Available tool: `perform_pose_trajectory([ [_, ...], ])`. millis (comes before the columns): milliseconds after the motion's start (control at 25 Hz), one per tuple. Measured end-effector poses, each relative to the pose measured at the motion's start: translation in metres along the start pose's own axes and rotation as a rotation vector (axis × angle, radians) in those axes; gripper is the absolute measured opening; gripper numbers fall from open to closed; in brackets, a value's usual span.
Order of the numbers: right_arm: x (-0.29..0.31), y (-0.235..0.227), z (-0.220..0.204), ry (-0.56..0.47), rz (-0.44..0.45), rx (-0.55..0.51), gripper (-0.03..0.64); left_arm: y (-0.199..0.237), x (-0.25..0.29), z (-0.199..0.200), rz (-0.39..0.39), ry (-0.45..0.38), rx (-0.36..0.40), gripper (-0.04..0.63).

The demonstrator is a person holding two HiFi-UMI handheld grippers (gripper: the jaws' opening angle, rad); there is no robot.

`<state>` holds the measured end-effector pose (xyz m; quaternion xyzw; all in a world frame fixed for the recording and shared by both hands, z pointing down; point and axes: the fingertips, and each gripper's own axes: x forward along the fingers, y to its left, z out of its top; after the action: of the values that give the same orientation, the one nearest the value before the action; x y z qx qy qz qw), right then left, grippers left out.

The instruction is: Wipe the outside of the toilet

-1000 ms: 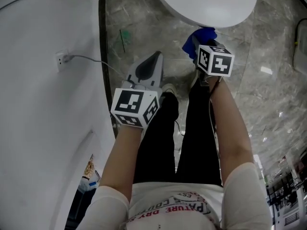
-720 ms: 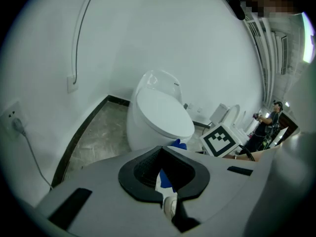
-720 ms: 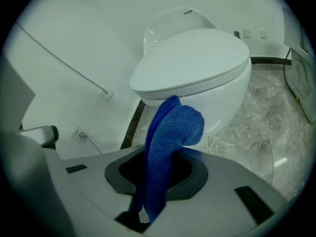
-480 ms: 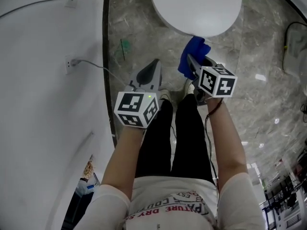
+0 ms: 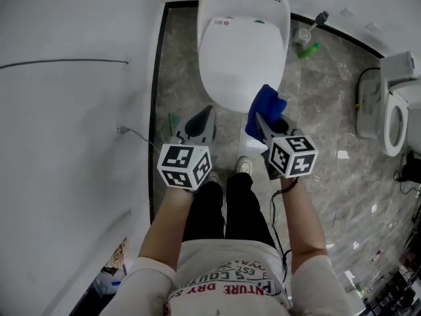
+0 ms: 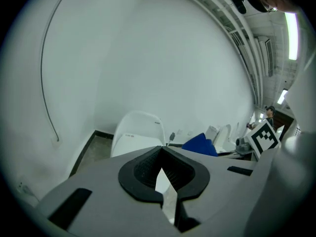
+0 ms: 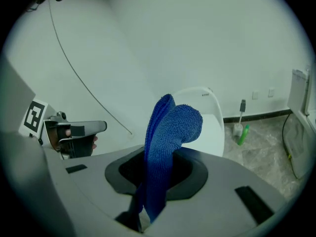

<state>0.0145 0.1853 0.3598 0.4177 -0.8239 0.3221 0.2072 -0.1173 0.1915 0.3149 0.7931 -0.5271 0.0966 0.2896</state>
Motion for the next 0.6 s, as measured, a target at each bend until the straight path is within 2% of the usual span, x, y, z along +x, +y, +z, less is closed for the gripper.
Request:
perform_pose_trajectory([
  [200,-0.072,0.020,0.102,-0.163,-0.047,-0.004,0.077,-0.043,-0.028,0.102,-0.014,-0.094,0.001,0.006],
  [360,-0.131,0.032,0.178,-0.319,-0.133,-0.059,0.077,-0.066,-0.054,0.178,-0.024,-0.185,0.085,0.006],
  [480,-0.172,0.047,0.212,-0.403,-0.171,-0.099,0.077,-0.083,-0.084,0.216,-0.045,-0.252,0.151,0.006],
  [600,-0.207,0.066,0.237,-0.458,-0.202,-0.160,0.077,-0.095,-0.113,0.246,-0.045,-0.303,0.187,0.006],
])
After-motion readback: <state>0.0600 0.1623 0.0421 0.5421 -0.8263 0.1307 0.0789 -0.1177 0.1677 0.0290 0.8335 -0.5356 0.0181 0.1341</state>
